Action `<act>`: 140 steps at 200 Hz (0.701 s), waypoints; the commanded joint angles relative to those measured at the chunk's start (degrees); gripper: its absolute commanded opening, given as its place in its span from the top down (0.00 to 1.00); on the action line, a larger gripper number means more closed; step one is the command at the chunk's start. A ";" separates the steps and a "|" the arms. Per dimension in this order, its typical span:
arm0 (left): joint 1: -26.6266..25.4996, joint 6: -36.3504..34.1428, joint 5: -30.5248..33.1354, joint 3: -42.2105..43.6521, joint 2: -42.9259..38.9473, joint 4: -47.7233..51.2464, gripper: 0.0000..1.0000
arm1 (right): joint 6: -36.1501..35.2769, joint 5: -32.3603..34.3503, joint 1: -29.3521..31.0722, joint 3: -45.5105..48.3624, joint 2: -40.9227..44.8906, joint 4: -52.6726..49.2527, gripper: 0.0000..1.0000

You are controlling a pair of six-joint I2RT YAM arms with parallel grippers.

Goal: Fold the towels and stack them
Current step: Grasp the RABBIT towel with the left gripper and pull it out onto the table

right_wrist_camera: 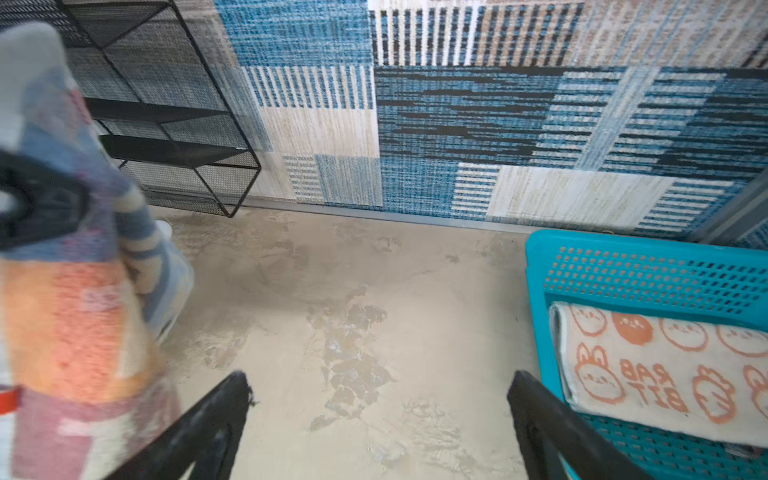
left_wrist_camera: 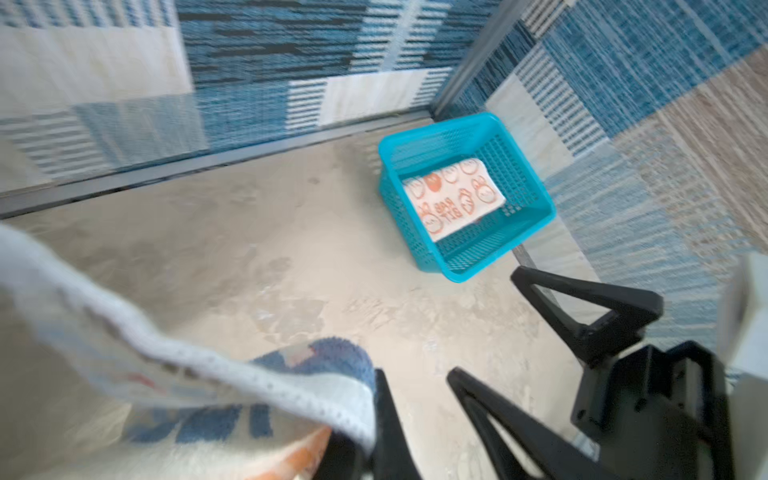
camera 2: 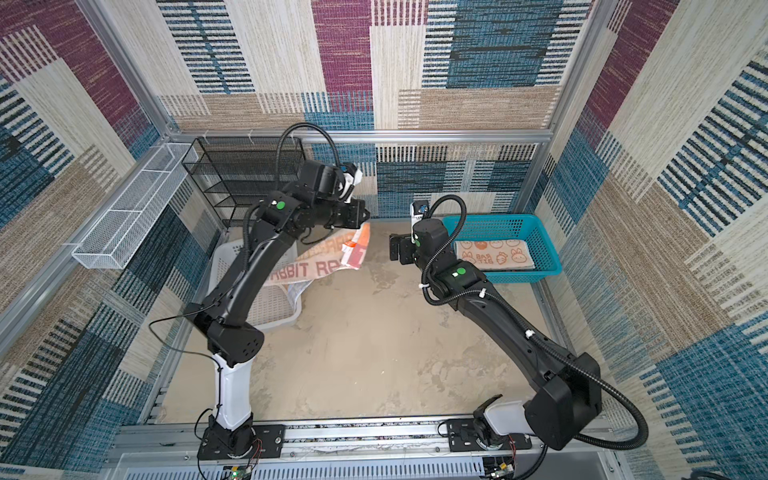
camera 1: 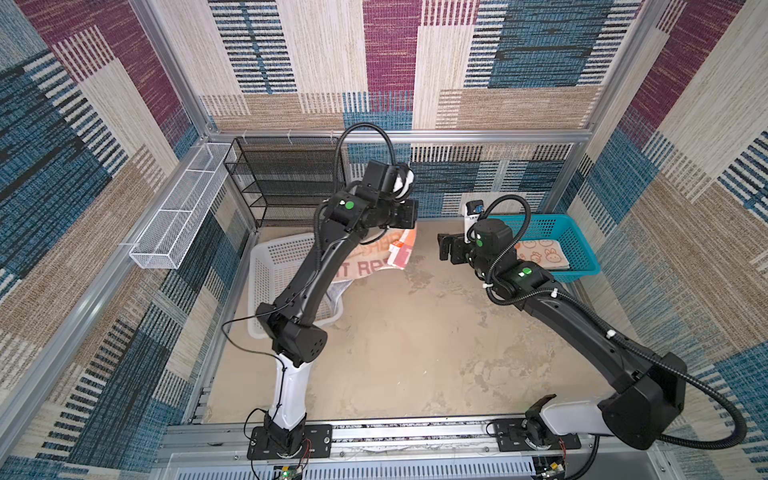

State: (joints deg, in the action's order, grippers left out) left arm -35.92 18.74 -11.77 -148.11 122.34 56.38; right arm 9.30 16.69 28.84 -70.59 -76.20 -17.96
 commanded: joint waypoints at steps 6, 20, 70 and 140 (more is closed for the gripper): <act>-3.54 5.05 -5.38 -5.85 8.08 -3.60 1.00 | 3.40 1.46 -3.53 3.87 4.61 -0.88 0.01; -4.99 7.58 -7.87 -4.78 11.47 -7.92 1.00 | 4.27 -0.07 -5.90 6.65 7.14 -0.26 0.01; -7.76 11.56 -10.70 -2.05 21.27 -14.92 0.71 | 6.98 -2.25 -10.88 12.03 10.11 -0.69 0.01; -3.04 6.36 -2.66 22.26 4.36 -14.84 0.01 | 8.08 -6.63 -12.76 14.55 4.87 2.88 0.01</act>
State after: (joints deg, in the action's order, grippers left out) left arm -41.30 27.22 -16.99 -133.38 135.04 44.38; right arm 16.32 12.36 16.12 -55.88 -69.38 -18.76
